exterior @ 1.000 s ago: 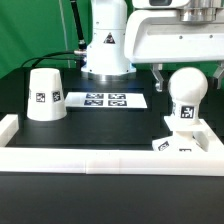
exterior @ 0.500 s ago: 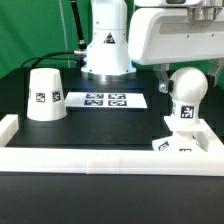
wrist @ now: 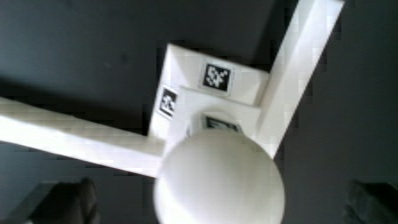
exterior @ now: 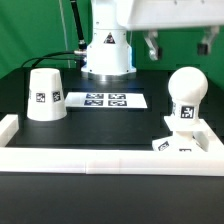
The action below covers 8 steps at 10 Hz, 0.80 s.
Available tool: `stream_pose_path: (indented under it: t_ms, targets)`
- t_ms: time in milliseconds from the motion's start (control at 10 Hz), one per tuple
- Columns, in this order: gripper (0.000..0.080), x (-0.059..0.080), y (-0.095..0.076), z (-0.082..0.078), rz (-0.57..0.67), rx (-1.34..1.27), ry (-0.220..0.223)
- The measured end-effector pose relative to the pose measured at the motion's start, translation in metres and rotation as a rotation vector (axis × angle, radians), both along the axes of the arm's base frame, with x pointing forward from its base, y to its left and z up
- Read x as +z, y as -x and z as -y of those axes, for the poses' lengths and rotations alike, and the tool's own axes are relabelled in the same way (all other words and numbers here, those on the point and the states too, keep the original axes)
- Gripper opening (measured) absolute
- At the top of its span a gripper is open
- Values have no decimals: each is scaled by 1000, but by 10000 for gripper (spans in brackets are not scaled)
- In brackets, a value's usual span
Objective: Assemble lamp
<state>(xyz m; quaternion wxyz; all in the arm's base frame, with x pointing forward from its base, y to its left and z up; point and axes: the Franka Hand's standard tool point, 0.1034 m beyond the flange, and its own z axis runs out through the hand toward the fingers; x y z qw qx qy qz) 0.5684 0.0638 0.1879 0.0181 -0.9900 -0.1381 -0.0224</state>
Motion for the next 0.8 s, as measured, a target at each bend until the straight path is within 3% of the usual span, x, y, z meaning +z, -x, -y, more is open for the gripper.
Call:
stream_pose_path:
  t_ms: [200,800]
  targets:
    - [699,1,17,36,11,-28,5]
    - [699,-5,19,31,12,-50,5]
